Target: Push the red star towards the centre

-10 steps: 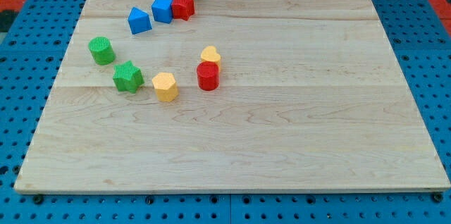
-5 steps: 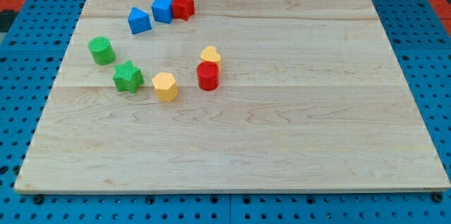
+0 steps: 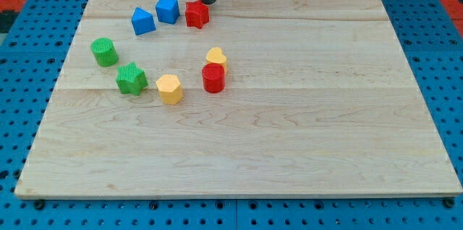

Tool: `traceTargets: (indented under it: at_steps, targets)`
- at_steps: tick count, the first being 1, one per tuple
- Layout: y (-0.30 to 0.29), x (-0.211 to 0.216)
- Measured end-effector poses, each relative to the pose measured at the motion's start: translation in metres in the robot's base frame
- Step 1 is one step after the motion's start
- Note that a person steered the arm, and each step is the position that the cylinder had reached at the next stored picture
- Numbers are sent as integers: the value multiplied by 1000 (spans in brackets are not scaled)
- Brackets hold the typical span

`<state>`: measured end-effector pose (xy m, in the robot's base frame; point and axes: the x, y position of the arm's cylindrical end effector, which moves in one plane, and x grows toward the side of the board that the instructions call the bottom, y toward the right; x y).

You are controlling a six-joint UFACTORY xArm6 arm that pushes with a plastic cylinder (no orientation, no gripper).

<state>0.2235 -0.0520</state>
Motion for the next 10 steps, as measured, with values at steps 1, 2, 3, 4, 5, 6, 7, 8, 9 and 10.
traceTargets:
  at_steps: [1, 2, 3, 4, 5, 6, 7, 8, 9, 10]
  targets:
    - [-2, 21]
    - [-2, 65]
    - [1, 85]
    - [36, 50]
    - [11, 25]
    - [-31, 34]
    - [-43, 69]
    - [-43, 106]
    - [-43, 136]
    - [-33, 124]
